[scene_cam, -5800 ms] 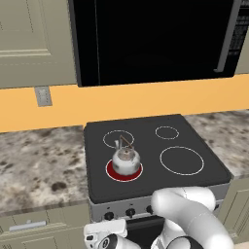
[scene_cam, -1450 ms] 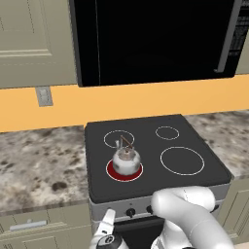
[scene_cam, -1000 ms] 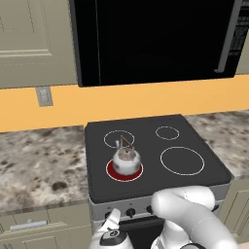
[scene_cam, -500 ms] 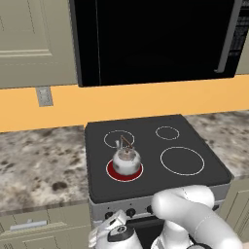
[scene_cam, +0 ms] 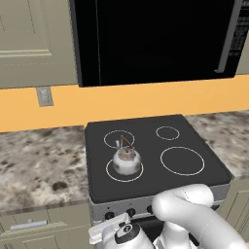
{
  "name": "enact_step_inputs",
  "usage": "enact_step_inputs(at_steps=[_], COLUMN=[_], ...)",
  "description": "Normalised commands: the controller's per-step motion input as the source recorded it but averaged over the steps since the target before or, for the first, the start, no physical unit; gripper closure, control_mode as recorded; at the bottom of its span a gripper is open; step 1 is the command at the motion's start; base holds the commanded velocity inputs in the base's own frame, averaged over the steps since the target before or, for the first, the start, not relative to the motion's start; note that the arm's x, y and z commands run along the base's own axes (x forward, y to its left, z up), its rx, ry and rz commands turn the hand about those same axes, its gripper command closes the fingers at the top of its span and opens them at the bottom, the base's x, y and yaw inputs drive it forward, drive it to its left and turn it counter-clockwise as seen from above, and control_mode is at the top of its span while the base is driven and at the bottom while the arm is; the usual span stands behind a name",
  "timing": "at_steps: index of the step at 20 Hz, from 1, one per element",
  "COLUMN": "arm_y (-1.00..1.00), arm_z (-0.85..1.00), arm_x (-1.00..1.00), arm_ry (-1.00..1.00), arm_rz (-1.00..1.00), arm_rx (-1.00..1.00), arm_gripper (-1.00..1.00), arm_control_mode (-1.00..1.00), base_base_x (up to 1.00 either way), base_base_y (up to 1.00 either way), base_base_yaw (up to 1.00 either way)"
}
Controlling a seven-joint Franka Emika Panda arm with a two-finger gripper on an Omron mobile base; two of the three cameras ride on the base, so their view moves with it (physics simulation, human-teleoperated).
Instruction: The kettle is done boiling. Turn off the stove, then wait for 300 timesteps before moving the kettle to the dining table.
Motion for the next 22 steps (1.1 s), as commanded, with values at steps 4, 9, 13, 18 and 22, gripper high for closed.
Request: enact_step_inputs(at_steps=[4,9,13,18,22], arm_y=[0.0,0.0,0.0,0.0,-0.06], arm_z=[-0.16,-0.24,-0.19,-0.04,-0.01], arm_x=[-0.12,-0.11,-0.12,-0.03,-0.08], arm_ry=[-0.09,-0.03,-0.01,0.01,0.01], arm_rz=[-0.08,-0.09,-0.08,-0.03,0.0], arm_rx=[0.36,0.32,0.31,0.11,0.08], arm_gripper=[1.0,1.0,1.0,-1.0,-1.0], arm_control_mode=[-1.0,-1.0,-1.0,-1.0,-1.0], base_base_x=[0.0,0.0,0.0,0.0,0.0], base_base_y=[0.0,0.0,0.0,0.0,0.0], base_base_yaw=[0.0,0.0,0.0,0.0,0.0])
